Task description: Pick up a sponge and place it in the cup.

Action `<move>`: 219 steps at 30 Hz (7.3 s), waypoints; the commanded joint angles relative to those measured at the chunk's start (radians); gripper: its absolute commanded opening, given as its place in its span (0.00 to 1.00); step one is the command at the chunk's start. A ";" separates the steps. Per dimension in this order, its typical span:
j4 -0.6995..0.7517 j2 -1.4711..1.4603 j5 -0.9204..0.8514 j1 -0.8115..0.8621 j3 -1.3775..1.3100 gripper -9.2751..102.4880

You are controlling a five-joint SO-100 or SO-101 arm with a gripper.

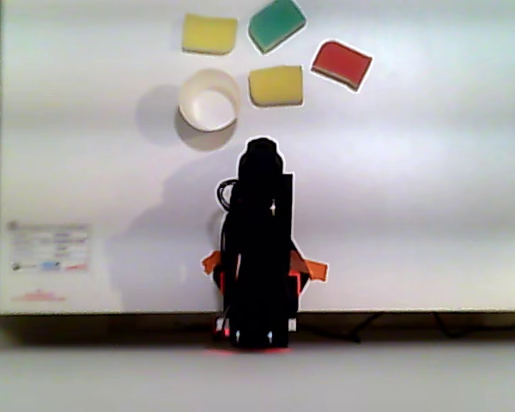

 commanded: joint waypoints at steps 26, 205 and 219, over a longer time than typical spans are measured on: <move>0.046 -0.003 -0.011 -0.028 0.002 0.09; 0.281 -1.513 -0.144 -0.051 -1.525 0.08; 0.239 -1.459 -0.172 -0.115 -1.402 0.08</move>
